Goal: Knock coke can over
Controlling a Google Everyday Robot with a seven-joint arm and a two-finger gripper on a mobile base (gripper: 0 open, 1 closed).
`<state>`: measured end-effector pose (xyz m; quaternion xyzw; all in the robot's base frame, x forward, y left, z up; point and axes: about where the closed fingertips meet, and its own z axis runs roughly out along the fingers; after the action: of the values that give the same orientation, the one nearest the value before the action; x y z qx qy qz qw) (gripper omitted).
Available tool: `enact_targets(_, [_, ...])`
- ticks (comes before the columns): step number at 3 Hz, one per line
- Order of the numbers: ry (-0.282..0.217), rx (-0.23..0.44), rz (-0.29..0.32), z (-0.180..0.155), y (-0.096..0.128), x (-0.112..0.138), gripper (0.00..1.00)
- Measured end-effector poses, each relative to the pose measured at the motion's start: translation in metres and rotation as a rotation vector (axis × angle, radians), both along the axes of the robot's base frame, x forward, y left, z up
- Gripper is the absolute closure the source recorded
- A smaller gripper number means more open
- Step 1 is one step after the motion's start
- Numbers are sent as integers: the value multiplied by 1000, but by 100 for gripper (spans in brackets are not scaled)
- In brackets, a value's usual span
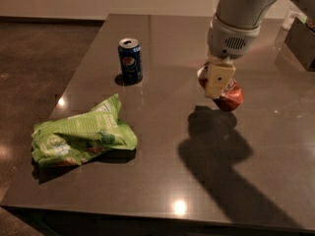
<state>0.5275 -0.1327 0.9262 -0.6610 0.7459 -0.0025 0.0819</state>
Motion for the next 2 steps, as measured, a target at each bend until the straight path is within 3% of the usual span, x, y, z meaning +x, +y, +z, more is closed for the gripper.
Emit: enact_targets(2, [45,-93,43,-22,3,-8,39])
